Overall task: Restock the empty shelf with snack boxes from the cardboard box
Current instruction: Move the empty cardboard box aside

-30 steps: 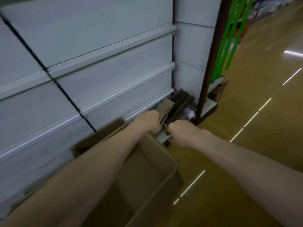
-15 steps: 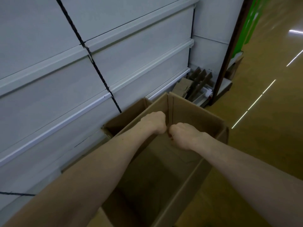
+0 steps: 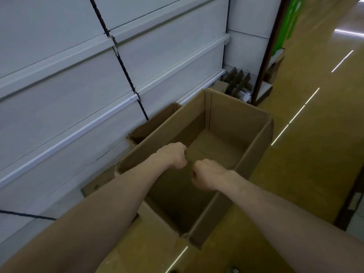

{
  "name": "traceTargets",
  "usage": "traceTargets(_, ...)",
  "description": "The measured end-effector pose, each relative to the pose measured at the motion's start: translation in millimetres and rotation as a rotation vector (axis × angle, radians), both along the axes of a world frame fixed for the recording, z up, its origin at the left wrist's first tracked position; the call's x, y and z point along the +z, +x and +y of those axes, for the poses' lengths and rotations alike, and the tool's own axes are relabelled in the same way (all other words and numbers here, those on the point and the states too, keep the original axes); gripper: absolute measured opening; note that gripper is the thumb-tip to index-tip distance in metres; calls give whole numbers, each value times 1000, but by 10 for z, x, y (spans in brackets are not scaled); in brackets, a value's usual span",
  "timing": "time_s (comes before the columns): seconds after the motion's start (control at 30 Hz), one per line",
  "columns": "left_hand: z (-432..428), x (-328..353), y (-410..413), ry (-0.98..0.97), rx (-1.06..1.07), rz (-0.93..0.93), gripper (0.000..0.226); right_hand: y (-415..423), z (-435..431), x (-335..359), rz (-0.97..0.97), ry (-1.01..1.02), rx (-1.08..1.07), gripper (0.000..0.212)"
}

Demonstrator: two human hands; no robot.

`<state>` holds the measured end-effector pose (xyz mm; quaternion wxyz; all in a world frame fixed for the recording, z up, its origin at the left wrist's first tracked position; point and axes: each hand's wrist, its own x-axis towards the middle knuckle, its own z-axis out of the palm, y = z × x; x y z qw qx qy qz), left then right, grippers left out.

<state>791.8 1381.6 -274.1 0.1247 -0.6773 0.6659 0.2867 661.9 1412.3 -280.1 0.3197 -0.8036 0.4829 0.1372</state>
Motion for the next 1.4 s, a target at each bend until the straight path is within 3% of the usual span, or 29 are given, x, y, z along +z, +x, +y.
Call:
traceTargets(0.3, 437, -278, 811, 169, -184, -7, 56, 897, 678, -284, -17, 188, -146, 16)
traceTargets(0.53, 785, -405, 1310, 274, -374, 2, 60, 1468, 1016, -641, 55, 124, -318, 19)
traceTargets(0.63, 842, -498, 1381, 203, -461, -106, 47, 1528, 1055, -772, 100, 89, -392, 21)
traceTargets(0.77, 888, -753, 1401, -42, -505, -296, 5, 1537, 1110, -928, 96, 42, -479, 24)
traceTargets(0.93, 943, -885, 1354, -201, -567, -456, 3, 1434, 1112, -952, 85, 9, -489, 10)
traceTargets(1.0, 922, -810, 1286, -222, -605, -478, 13, 1348, 1125, -867, 77, 4, -487, 6)
traceTargets(1.2, 714, -397, 858, -167, -684, -326, 18, 847, 1009, -505, 73, -65, -513, 12)
traceTargets(1.4, 432, 36, 88, -223, -796, -352, 15, 9, 751, -75, 79, -96, -478, 12)
